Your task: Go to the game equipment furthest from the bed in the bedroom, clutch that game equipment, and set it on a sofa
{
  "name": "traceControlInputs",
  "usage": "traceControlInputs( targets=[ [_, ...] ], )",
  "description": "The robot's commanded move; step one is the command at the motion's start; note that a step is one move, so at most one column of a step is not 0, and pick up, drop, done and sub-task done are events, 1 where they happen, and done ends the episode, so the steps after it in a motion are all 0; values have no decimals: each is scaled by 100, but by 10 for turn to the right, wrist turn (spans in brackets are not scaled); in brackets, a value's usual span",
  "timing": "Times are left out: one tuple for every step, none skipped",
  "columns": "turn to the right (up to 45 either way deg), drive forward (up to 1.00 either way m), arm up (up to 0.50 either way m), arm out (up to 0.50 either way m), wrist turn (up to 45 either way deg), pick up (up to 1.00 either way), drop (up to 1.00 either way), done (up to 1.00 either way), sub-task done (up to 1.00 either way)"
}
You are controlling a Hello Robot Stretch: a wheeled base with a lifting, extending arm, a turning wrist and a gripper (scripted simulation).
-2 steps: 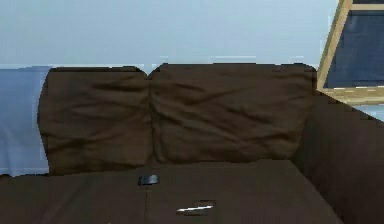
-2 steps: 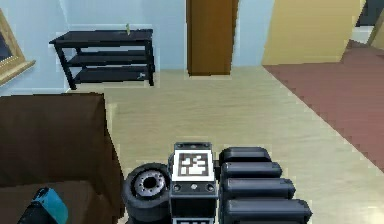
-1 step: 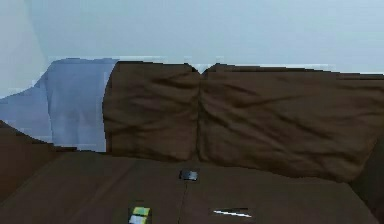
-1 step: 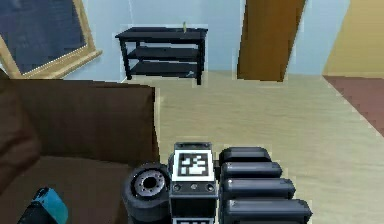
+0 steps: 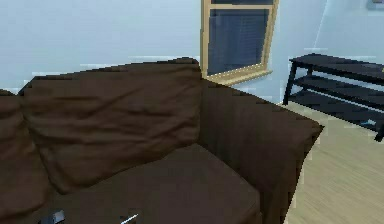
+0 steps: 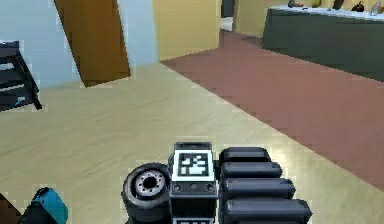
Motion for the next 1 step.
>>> traceControlInputs(
  targets=[
    [30, 0, 0, 0, 0, 0, 0, 0, 0]
  ],
)
